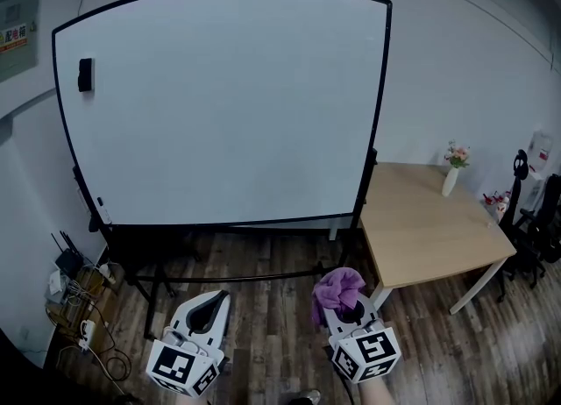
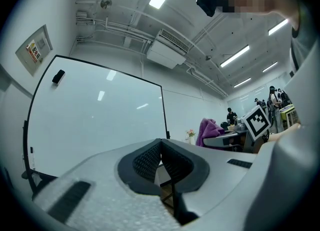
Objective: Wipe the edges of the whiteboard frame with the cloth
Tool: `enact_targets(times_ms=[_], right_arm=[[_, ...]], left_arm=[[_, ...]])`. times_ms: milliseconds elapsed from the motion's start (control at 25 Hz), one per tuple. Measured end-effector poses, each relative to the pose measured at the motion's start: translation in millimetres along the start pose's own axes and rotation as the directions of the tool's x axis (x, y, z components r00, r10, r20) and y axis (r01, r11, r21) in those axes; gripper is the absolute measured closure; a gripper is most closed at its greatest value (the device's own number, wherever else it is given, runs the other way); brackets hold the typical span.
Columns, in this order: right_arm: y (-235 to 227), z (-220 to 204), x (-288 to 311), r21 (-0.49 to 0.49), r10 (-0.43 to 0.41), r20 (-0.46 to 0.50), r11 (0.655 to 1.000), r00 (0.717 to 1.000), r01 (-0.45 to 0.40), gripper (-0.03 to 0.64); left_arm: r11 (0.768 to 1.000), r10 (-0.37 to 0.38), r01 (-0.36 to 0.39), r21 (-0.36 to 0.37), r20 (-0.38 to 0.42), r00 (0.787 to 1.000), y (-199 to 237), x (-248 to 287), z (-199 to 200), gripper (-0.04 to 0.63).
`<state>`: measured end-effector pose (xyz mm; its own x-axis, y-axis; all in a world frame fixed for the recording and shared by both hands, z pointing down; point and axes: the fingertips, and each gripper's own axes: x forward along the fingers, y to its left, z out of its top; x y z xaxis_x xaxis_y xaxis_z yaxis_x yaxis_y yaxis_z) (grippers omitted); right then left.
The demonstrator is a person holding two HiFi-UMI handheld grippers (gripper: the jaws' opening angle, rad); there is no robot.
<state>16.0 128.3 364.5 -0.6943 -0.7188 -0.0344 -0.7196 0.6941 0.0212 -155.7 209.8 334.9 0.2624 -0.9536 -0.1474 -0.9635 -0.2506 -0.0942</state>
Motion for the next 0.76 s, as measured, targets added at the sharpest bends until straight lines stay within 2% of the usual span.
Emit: enact_targets(times_ms=[760], right_arm=[[17, 0, -1, -0.009, 0.000, -0.002, 1.000, 1.000, 0.000, 0.531]], left_arm=[[1.000, -0.007, 0.007, -0.010, 0.005, 1.000, 7, -13, -1, 0.579]])
